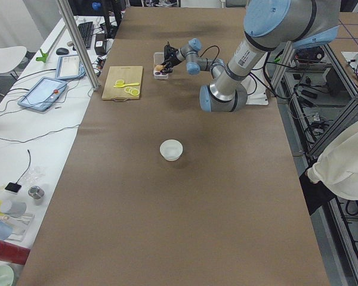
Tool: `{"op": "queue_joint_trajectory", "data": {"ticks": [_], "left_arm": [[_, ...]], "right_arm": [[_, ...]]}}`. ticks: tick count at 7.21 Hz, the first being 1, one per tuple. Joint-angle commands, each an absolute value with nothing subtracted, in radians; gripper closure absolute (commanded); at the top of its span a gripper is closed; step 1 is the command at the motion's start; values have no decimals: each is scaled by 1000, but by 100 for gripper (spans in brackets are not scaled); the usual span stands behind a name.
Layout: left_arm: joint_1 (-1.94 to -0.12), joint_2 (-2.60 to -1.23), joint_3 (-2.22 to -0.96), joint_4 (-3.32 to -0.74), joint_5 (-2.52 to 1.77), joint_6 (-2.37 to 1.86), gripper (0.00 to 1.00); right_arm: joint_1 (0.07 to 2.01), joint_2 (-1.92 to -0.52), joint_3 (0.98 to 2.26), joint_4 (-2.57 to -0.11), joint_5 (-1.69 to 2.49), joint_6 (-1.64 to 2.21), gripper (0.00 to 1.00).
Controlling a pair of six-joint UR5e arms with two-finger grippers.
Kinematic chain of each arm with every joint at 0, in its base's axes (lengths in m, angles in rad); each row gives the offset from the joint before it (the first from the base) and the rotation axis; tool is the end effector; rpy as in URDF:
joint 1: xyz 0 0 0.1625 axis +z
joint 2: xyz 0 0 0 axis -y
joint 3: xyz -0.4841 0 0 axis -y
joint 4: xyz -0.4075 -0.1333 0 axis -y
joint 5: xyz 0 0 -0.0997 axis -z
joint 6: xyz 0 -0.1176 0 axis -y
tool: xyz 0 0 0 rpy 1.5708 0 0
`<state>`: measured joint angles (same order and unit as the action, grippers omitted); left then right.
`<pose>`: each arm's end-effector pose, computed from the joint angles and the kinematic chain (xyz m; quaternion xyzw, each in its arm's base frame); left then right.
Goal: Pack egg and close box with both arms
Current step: 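Lower the egg into the empty cup and open the left gripper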
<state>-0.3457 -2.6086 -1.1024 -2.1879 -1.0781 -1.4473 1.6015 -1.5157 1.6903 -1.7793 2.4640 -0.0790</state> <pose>0.7767 -0.4805 0.1352 0.3227 0.4803 -0.2246 0.7840 0.0578 -0.5236 0.6521 0.0084 -0.4320 -0.0145 0.9017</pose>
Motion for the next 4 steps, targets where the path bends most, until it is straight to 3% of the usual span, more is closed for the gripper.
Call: {"op": "queue_joint_trajectory", "data": {"ticks": [1,3,4], "left_arm": [[-348,-2637,-1072,-2191,-1074,-1447,100],[-350,-2655,-1040,-2191,-1055,-1447,100],[-350,-2655,-1035,-2191,-1055,-1442,81]], "right_arm": [[1601,-1514,1689,-1776,2471,-63,0],[1600,-1514,1689,-1776,2471,-61,0],[1600,-1514,1689,-1776,2471,-61,0]]}}
